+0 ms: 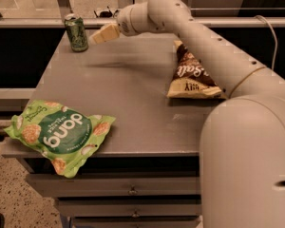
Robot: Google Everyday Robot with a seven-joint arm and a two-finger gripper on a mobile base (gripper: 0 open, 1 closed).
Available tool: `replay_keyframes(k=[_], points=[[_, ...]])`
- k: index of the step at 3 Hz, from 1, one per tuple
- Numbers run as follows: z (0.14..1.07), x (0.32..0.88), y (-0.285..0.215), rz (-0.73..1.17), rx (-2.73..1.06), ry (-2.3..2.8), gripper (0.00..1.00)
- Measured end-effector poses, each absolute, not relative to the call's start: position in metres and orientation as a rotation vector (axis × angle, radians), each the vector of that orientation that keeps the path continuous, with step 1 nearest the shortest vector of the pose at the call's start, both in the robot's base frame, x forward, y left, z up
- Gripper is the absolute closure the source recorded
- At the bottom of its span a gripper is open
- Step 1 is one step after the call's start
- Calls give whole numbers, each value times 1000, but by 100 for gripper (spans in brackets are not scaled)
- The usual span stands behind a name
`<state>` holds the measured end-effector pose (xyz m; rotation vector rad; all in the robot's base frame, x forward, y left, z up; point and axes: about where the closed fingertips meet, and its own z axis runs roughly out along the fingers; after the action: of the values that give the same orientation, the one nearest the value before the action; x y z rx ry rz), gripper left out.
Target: Knock green can over
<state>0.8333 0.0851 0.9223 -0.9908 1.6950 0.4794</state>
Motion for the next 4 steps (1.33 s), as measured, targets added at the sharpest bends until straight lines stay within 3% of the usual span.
replay_keyframes(k=[3, 4], points=[[916, 842, 190, 668, -1011, 1646, 0], [908, 849, 206, 663, -989, 1672, 16]])
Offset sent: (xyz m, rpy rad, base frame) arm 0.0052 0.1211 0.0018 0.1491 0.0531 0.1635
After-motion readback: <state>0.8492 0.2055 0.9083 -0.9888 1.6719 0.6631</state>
